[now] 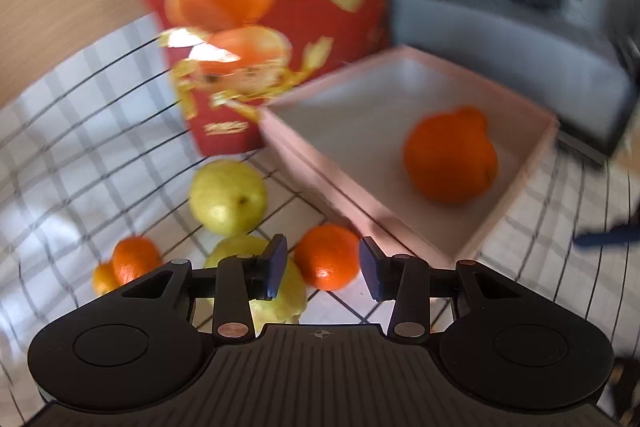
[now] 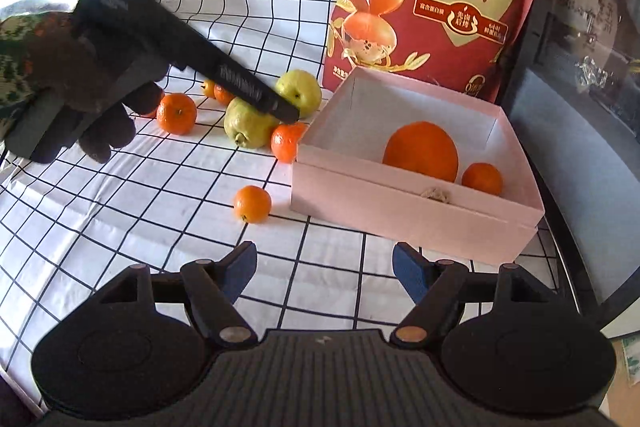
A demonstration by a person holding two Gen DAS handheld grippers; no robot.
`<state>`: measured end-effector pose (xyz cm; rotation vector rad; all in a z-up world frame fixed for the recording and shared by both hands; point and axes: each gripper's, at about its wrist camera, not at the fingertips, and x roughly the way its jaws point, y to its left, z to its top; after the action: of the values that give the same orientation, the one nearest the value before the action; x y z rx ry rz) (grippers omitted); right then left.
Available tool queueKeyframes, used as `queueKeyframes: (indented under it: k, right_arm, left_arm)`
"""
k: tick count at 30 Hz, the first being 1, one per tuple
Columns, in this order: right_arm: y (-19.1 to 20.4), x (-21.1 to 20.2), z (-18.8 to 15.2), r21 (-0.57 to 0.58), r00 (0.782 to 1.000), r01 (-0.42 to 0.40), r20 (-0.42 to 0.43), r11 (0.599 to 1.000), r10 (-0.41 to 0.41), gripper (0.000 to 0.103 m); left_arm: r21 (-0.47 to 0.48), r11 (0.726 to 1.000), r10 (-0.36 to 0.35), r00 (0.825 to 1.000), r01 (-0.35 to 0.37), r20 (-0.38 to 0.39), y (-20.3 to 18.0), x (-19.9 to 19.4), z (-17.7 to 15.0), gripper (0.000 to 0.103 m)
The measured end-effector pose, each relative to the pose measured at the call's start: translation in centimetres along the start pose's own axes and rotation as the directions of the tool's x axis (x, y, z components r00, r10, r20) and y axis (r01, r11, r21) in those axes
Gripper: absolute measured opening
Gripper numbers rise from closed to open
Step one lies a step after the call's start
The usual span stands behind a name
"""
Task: Organize fruits
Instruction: 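Grasp another small tangerine on the cloth with the left tool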
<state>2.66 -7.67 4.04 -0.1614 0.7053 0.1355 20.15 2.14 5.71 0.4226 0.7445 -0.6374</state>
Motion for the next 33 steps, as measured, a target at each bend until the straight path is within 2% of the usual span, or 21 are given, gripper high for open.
queueKeyframes:
  k: [3, 6, 10, 12, 18, 21, 26, 30, 33]
  right_arm:
    - [-0.5, 0.4, -0.1, 0.012, 1.0, 0.002, -0.017, 1.0, -0.002, 0.075]
    - [-1.0, 0.6, -0.3, 0.015, 1.0, 0.007, -0.028, 1.0, -0.006, 0.075]
    - [-1.6, 1.1, -0.6, 0.031, 0.998, 0.008, -0.055, 0.999, -0.006, 0.075]
    - [-1.7, 1.3, -0.7, 0.033, 0.998, 0.009, -0.063, 0.999, -0.007, 0.075]
    - [-2.2, 1.1, -1.1, 0.035, 0.998, 0.009, -0.069, 0.999, -0.007, 0.075]
    - [-2.4, 1.3, -1.1, 0.043, 0.998, 0.014, -0.067, 0.999, -0.011, 0.075]
    - [-2.1, 1.7, -0.8, 0.041, 0.998, 0.001, -0.057, 0.999, 0.001, 0.075]
    - [-1.2, 2.2, -0.5, 0.018, 0.998, -0.024, -0.057, 1.0, 0.025, 0.075]
    - [-0.3, 2.5, -0.2, -0.002, 0.997, -0.047, -0.056, 0.999, 0.047, 0.075]
  left_arm:
    - [0.144, 0.989, -0.016, 0.998, 0.023, -0.053, -1.0, 0.8, 0.0, 0.045]
    - [0.275, 0.961, 0.005, 0.997, 0.016, -0.075, -1.9, 1.2, -0.1, 0.045]
    - [0.371, 0.928, 0.057, 0.994, -0.017, -0.096, -2.6, 2.6, 0.2, 0.048]
    - [0.376, 0.926, 0.083, 0.992, -0.041, -0.098, -2.5, 3.2, 0.3, 0.048]
    - [0.276, 0.96, 0.072, 0.993, -0.045, -0.089, -1.6, 2.8, 0.3, 0.046]
    - [0.218, 0.974, 0.074, 0.995, -0.058, -0.066, -1.6, 1.4, -0.8, 0.046]
    - [0.069, 0.997, 0.048, 0.999, -0.047, -0.012, -1.7, -2.2, -3.5, 0.046]
    - [-0.052, 0.997, 0.066, 0.998, -0.066, 0.012, -1.9, -4.5, -5.9, 0.044]
    - [-0.174, 0.98, 0.097, 0.995, -0.092, 0.018, -1.3, -6.3, -7.9, 0.04]
